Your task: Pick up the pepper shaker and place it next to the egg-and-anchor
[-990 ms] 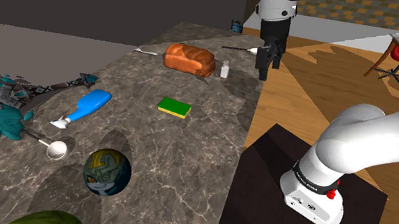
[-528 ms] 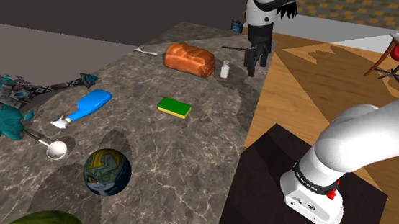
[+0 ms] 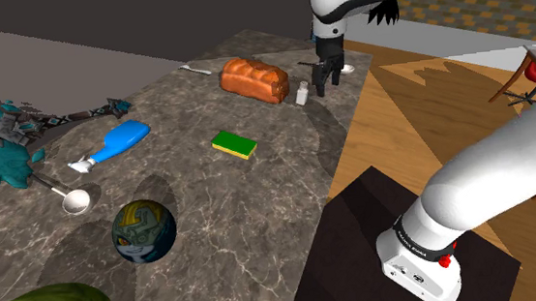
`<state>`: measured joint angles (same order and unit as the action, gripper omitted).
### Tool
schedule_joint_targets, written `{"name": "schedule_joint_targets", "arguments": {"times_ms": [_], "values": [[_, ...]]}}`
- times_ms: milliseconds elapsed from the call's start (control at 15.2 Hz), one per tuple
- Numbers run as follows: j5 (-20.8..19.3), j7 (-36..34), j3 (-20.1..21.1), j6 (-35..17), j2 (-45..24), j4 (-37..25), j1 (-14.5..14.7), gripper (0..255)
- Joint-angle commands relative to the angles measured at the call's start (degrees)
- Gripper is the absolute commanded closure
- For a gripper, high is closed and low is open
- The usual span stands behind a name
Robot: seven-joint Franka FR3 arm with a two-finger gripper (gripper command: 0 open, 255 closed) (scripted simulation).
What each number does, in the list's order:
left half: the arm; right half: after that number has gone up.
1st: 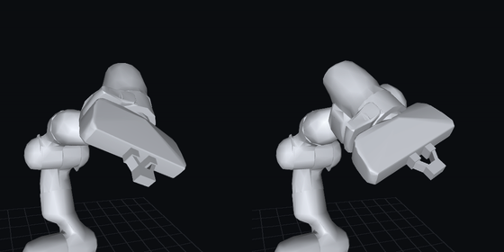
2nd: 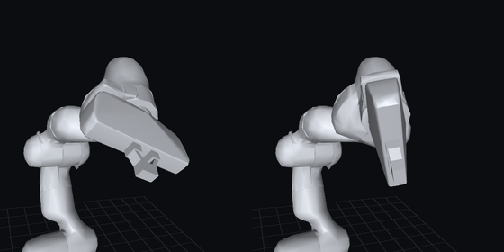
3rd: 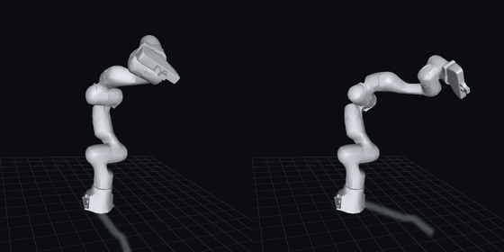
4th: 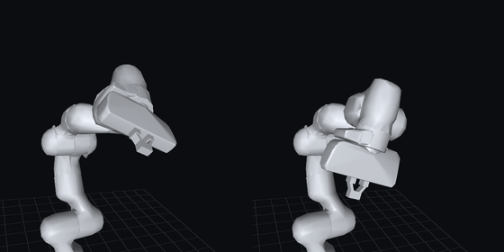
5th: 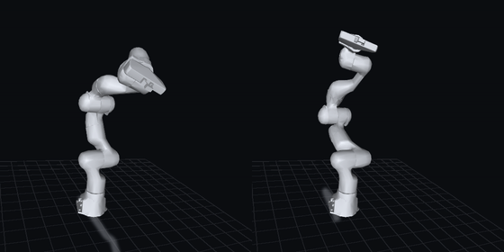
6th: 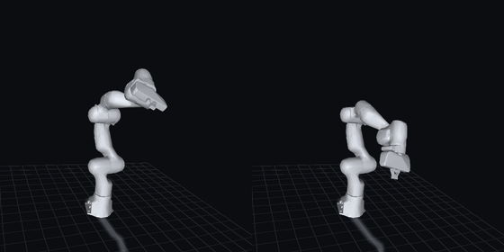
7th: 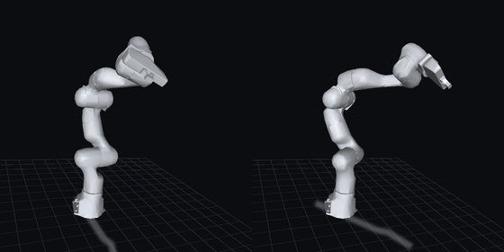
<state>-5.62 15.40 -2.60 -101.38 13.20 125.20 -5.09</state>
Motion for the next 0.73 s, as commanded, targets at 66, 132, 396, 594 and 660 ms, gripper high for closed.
{"name": "schedule_joint_targets", "arguments": {"times_ms": [66, 132, 396, 594, 660], "values": [[-0.33, 1.72, -0.9, -2.06, -5.89, -4.1, -0.56, 0], [-0.38, 2.31, -1.19, -2.66, -8.01, -5.7, -0.75, 0], [-0.27, 4.65, -2.13, -4.42, -16.6, -12.88, -1.59, 0], [0.04, 6.37, -2.61, -5.0, -23.18, -19.14, -2.3, 0], [0.18, 6.93, -2.74, -5.05, -25.41, -21.41, -2.56, 0]]}}
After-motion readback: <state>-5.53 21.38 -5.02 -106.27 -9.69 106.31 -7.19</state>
